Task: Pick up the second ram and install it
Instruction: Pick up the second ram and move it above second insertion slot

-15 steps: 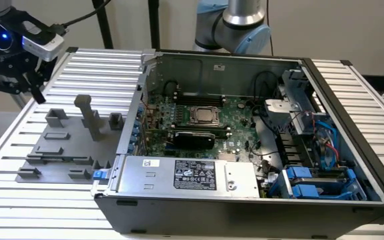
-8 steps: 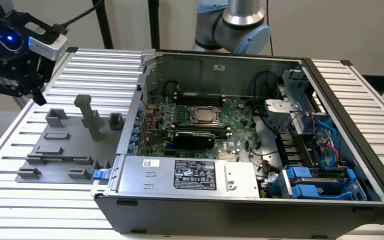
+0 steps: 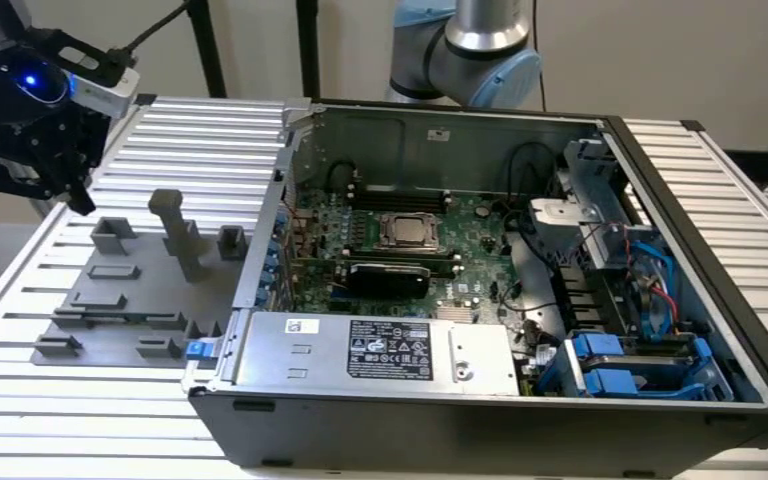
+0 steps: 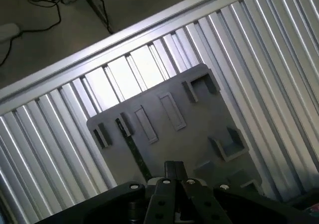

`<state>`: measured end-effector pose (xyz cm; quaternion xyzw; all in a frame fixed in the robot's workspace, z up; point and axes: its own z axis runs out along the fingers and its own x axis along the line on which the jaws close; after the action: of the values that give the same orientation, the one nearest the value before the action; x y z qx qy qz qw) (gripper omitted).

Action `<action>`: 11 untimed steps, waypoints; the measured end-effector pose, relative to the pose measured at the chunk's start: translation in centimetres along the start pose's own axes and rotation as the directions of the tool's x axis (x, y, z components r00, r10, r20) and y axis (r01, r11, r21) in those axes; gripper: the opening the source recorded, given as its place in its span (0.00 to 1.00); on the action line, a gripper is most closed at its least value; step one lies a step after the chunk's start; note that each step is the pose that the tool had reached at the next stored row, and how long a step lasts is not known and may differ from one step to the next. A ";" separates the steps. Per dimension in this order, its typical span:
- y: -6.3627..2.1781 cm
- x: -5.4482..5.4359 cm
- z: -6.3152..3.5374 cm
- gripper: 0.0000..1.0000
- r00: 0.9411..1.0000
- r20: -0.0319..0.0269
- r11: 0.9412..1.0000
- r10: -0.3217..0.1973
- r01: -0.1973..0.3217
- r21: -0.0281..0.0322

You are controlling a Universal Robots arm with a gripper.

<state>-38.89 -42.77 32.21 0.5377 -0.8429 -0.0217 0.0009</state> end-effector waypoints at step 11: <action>-0.05 0.0 1.01 0.00 0.990 -0.007 0.990 -0.139 0.139 -0.001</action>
<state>-38.88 -42.77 31.20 0.5952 -0.8034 -0.0198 0.0025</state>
